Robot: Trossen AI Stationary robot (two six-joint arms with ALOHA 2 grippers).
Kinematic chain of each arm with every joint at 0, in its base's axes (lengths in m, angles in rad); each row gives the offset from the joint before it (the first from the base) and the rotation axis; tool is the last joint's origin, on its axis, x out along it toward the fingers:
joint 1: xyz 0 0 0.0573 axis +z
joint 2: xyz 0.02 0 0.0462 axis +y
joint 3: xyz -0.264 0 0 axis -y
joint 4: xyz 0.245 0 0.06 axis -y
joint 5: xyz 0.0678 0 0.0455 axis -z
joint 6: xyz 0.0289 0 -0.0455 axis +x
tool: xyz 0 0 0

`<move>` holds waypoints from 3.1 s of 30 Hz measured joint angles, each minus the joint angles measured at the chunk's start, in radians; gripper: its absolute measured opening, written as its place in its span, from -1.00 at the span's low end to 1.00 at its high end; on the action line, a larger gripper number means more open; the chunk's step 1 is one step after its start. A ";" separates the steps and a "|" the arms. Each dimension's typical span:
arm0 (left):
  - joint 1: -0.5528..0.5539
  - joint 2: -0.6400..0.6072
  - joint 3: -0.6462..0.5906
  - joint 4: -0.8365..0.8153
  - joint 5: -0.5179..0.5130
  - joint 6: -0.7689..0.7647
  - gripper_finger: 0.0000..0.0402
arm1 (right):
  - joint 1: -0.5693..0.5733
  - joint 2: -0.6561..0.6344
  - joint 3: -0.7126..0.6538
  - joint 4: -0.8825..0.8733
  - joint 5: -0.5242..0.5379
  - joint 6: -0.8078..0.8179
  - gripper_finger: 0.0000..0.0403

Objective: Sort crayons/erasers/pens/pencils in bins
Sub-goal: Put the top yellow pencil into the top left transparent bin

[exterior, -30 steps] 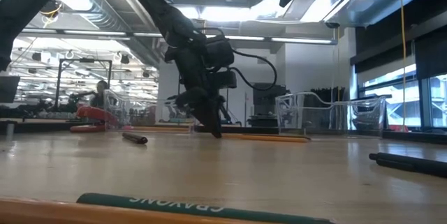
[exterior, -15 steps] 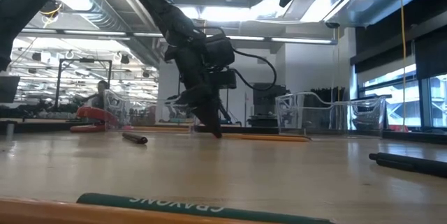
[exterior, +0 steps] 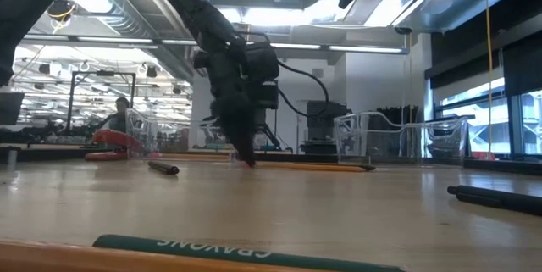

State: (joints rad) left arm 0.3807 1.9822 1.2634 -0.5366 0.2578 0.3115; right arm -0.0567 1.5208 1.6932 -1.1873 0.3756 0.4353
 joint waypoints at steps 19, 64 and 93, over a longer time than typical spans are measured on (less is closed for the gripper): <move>0.012 -0.306 0.003 -0.264 -0.097 -0.085 -0.98 | 0.000 0.000 0.000 0.009 0.008 0.001 -0.92; 0.359 -0.404 0.006 -0.596 -0.500 -0.198 -0.97 | 0.000 0.000 0.000 0.047 0.008 0.002 -0.92; 0.359 -0.240 0.006 -0.550 -0.501 -0.205 -0.54 | 0.000 0.000 0.000 0.047 0.008 0.001 -0.92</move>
State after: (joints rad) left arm 0.7395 1.7420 1.2690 -1.0863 -0.2435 0.1066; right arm -0.0569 1.5208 1.6936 -1.1408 0.3840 0.4366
